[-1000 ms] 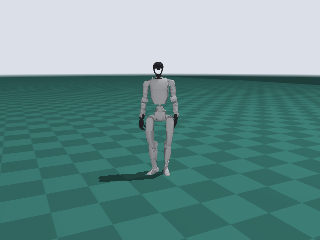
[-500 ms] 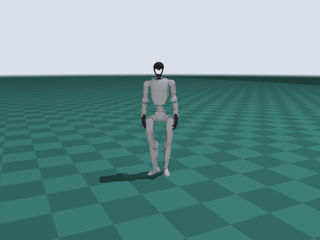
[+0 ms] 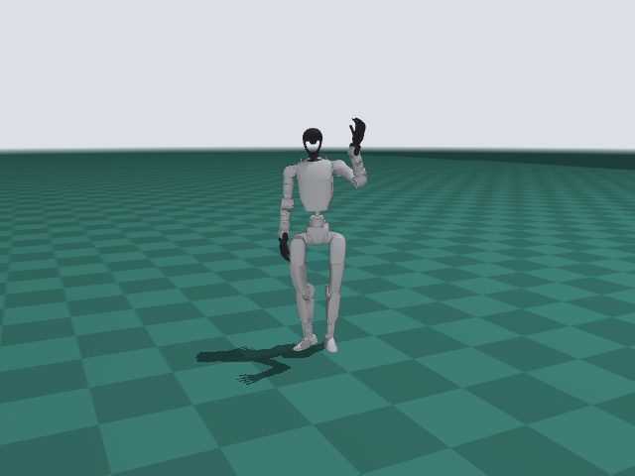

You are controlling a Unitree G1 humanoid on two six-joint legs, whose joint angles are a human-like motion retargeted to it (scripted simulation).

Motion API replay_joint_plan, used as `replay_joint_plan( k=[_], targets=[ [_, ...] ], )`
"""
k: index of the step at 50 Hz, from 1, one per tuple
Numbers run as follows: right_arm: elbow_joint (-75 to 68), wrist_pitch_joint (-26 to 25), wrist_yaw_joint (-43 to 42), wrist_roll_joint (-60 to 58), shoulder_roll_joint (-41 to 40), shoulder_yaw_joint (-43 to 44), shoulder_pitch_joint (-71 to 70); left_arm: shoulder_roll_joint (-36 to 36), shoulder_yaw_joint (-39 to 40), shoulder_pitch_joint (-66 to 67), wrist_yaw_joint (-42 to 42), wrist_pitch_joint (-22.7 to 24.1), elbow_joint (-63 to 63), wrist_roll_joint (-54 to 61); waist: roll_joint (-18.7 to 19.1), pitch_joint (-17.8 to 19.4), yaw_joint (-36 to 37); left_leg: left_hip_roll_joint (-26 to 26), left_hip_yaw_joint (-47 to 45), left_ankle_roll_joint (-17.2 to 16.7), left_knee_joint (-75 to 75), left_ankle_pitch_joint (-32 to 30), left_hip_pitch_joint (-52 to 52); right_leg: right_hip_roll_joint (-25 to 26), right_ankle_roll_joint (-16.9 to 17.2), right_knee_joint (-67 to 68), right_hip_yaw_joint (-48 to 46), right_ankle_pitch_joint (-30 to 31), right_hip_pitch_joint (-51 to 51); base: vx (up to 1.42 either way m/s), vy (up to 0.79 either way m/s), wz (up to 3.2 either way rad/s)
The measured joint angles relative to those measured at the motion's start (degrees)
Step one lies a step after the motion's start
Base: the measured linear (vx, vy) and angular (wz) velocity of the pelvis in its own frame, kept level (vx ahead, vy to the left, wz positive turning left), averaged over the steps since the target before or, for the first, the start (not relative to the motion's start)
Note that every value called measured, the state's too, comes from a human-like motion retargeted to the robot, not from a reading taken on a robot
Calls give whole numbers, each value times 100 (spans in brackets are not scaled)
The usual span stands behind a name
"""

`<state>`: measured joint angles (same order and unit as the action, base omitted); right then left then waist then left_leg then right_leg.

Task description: Upper body actions

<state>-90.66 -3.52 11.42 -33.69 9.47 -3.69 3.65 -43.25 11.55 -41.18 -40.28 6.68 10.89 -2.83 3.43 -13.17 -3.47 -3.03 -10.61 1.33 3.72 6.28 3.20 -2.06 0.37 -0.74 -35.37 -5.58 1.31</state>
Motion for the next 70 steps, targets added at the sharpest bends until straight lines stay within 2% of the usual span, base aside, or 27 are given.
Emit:
replay_joint_plan(
  k=[2, 5, 7, 9, 12, 15, 17, 22, 25, 27, 30, 34, 35, 37, 40, 43, 47, 52, 54, 57, 60, 64, 65, 67, 68, 70],
  targets=[
    [35, 23, 17, -51, 70, -37, -20, -86, -183, -619, 293, -116, -516, 446, 82, -67, 25, 41, -79, -8, 5, 18, 27, 16, 10, 18, 77, -7, -43, 6, 15, -33],
    [68, 56, -25, -73, 176, -20, -63, -130, -337, -1320, 1373, -457, -1250, 1040, 207, -131, 38, 80, -153, -16, 8, 38, 58, 30, 17, 37, 140, -1, -107, 0, 13, -23],
    [73, 24, -27, -8, 208, 28, -97, -300, -320, -1418, 2214, -509, -1434, 1292, 264, -155, 4, 83, -171, -15, 0, 42, 73, 34, 13, 36, 148, 8, -141, 0, 8, -9],
    [82, -16, -27, 64, 201, 89, -105, -390, -307, -1286, 2555, -615, -1356, 1361, 282, -149, -18, 71, -191, -13, -12, 44, 55, 30, 6, 39, 164, 12, -147, 0, 0, 0],
    [80, -13, -72, 164, 173, 199, -94, -465, -257, -823, 2214, -594, -912, 1208, 253, -89, 35, 40, -242, -8, -12, 56, 5, 13, -6, 36, 209, 13, -113, 0, 0, -7],
    [30, 30, -97, 191, 143, 277, -92, -545, -205, -106, 1154, -350, -267, 711, 187, 19, 182, 12, -357, -4, -13, 72, -74, 11, -15, 21, 327, -7, -26, -2, -4, -28],
    [15, 40, -93, 175, 115, 353, -86, -608, -188, 437, 795, -271, 140, 251, 153, 77, 227, 1, -366, -4, -14, 70, -94, -9, -4, 20, 345, -9, 3, -4, -5, -8],
    [-9, 36, -131, 295, 77, 522, -87, -492, -196, 2114, 1087, -334, 910, -482, 102, 153, 296, -19, -371, -6, -24, 62, -79, -39, 1, 20, 359, 16, -35, 0, 0, 0],
    [-71, 10, -119, 351, 111, 504, -124, -150, -852, 3196, 818, -320, 720, -522, 132, 163, 295, -10, -385, -7, -34, 57, -61, -60, 14, 38, 371, 44, -89, 0, 0, 0],
    [-91, -5, -81, 349, 123, 483, -148, 164, -1324, 3820, 1163, -307, 155, -491, 143, 176, 277, -10, -388, -4, -41, 54, -59, -73, 19, 48, 361, 63, -115, 0, 0, 0],
    [-61, -20, -34, 310, 135, 462, -156, 613, -1805, 4427, 2609, -489, -1214, -627, 161, 226, 282, -9, -398, 6, -37, 53, -73, -74, 16, 53, 357, 81, -114, 0, 0, 0],
    [15, 55, -10, 250, 90, 436, -186, 835, -2280, 4643, 4480, -1116, -2813, -1009, 77, 381, 269, -36, -346, 22, -28, 35, -114, -90, 23, 49, 319, 67, -24, 0, 0, 0],
    [43, 68, -2, 224, 70, 451, -187, 899, -2345, 4681, 4752, -1239, -3039, -1066, 50, 415, 277, -39, -330, 24, -30, 27, -123, -97, 28, 53, 308, 62, -6, 0, 0, 0],
    [108, 97, -6, 185, 50, 501, -164, 994, -2306, 4756, 4652, -1197, -3117, -1067, 21, 451, 297, -44, -290, 27, -40, 12, -128, -105, 33, 56, 271, 63, 6, 3, 0, 9],
    [168, 129, -29, 177, 71, 528, -143, 1063, -1929, 4867, 3873, -951, -2787, -1213, 16, 468, 329, -41, -256, 28, -38, 2, -92, -107, 36, 49, 224, 83, -26, 2, 1, 1],
    [87, 119, -29, 216, 93, 511, -152, 1128, -1265, 5065, 3086, -913, -2032, -1376, -3, 429, 429, -25, -281, 18, -37, 4, -42, -118, 50, 58, 244, 91, -87, 9, 7, -6],
    [11, 61, 14, 313, 97, 562, -139, 1519, -494, 5179, 2258, -794, -917, -1066, -45, 410, 592, -29, -265, 16, -31, -1, -4, -131, 55, 66, 242, 83, -112, 7, 9, 4],
    [4, 77, -11, 375, 118, 578, -87, 1664, 219, 5029, 1309, 309, 64, -547, -54, 428, 748, -52, -160, 20, -9, -17, 14, -147, 59, 59, 162, 60, -66, 3, 13, 19],
    [-11, 74, 0, 327, 113, 556, -88, 1602, 598, 4970, 586, 530, 261, -790, -65, 426, 791, -66, -114, 20, 1, -25, 25, -155, 62, 52, 128, 46, -42, 1, 8, 22],
    [-3, 58, 30, 249, 99, 536, -96, 1481, 1435, 4880, -419, 481, 269, -1591, -72, 419, 832, -92, -23, 21, 13, -41, 42, -162, 64, 34, 55, 29, -2, -1, 7, 27],
    [33, 70, 51, 210, 85, 468, -110, 1526, 2169, 4573, -840, 188, -348, -1826, -73, 405, 922, -93, -24, 15, 19, -47, 43, -165, 70, 36, 68, 2, 31, 0, 2, 5],
    [134, 77, 180, 252, 66, 472, -108, 1617, 2642, 3725, -259, 78, -2207, -225, -63, 349, 1031, -90, -12, 7, 21, -56, 38, -168, 73, 47, 72, -21, 57, 0, 0, 0],
    [170, 68, 231, 272, 59, 479, -105, 1606, 2772, 3493, 54, 28, -2749, 225, -60, 336, 1049, -90, -6, 6, 21, -58, 36, -166, 72, 48, 68, -25, 63, 0, 0, 0],
    [234, 72, 312, 281, 51, 463, -137, 1395, 2977, 3307, 1250, -23, -3498, 975, -64, 345, 1051, -84, -2, 4, 18, -59, 33, -158, 69, 51, 71, -33, 66, -2, -3, 1],
    [263, 86, 344, 272, 45, 444, -163, 1337, 3045, 3306, 1727, -207, -3637, 1441, -71, 357, 1035, -79, -2, 4, 15, -60, 30, -151, 67, 54, 75, -36, 65, -1, -7, -2],
    [331, 97, 376, 240, 24, 408, -176, 1418, 3102, 3318, 2092, -127, -3433, 1900, -81, 361, 1009, -61, -20, 5, -3, -60, 16, -131, 63, 67, 96, -40, 54, 5, -6, -11]
  ],
)
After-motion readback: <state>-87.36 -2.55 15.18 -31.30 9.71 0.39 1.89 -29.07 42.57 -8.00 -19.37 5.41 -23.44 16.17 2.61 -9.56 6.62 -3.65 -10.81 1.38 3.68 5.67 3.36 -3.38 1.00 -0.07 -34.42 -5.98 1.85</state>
